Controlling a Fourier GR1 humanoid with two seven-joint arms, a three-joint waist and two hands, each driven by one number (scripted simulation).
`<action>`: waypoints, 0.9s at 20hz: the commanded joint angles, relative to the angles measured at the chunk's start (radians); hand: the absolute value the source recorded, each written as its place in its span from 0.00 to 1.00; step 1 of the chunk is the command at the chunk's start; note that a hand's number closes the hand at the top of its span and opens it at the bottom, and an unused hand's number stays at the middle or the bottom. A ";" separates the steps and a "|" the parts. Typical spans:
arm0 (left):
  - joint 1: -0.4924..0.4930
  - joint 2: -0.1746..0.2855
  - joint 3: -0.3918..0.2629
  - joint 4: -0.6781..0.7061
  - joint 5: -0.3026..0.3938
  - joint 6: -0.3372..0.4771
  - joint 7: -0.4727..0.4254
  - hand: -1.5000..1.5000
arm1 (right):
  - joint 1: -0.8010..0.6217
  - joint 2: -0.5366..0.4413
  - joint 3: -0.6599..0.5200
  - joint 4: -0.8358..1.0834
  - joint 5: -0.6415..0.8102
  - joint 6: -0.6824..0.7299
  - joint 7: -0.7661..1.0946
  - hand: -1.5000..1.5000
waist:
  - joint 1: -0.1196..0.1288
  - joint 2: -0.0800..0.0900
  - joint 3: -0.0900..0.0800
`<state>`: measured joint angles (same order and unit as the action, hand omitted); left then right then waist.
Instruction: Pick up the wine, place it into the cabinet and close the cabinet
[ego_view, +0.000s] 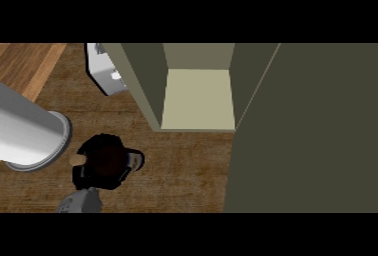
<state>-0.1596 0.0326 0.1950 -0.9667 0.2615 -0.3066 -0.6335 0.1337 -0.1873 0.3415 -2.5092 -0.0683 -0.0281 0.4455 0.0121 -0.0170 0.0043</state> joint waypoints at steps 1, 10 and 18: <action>0.125 -0.031 -0.092 -0.243 0.034 0.023 0.128 1.00 | 0.064 -0.018 0.007 -0.192 -0.038 0.000 0.061 0.00 | 0.000 0.000 -0.001; 0.109 -0.032 -0.453 -0.587 0.083 0.485 0.320 1.00 | 0.050 -0.009 -0.022 -0.155 -0.078 0.022 0.044 0.00 | -0.021 0.010 -0.003; -0.083 -0.033 -0.538 -0.621 0.103 0.753 0.524 1.00 | 0.030 -0.015 -0.052 -0.209 -0.103 0.023 0.104 0.00 | -0.029 0.014 -0.004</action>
<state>-0.1610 0.0006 -0.3029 -1.5790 0.3492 0.3332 -0.1975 0.1332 -0.1910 0.3134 -2.5119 -0.0784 0.0040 0.4488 -0.0143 -0.0053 0.0008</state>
